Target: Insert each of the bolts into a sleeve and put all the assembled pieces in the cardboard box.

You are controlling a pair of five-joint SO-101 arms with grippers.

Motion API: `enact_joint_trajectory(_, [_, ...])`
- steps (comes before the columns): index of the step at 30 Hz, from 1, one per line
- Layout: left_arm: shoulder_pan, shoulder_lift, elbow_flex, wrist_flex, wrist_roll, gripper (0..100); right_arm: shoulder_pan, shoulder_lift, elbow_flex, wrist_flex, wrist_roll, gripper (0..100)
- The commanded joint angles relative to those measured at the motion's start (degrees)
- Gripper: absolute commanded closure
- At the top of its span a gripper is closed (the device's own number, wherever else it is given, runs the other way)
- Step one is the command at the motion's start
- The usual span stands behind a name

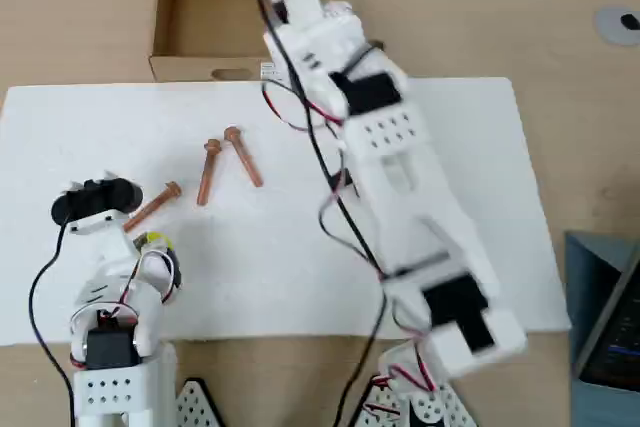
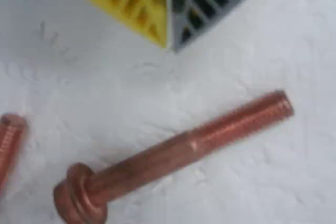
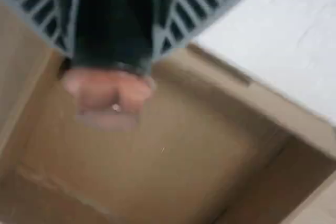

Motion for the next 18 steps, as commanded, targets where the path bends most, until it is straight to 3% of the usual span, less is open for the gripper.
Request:
enact_joint_trajectory(1, [-0.44, -0.48, -0.18, -1.14, 0.18, 100, 0.84, 8.48, -13.23, -2.99, 3.78, 98.9])
enact_joint_trajectory(18, [-0.09, -0.48, 0.09, -2.29, 0.18, 100, -1.01, 46.11, -52.53, 1.85, 22.68, 98.5])
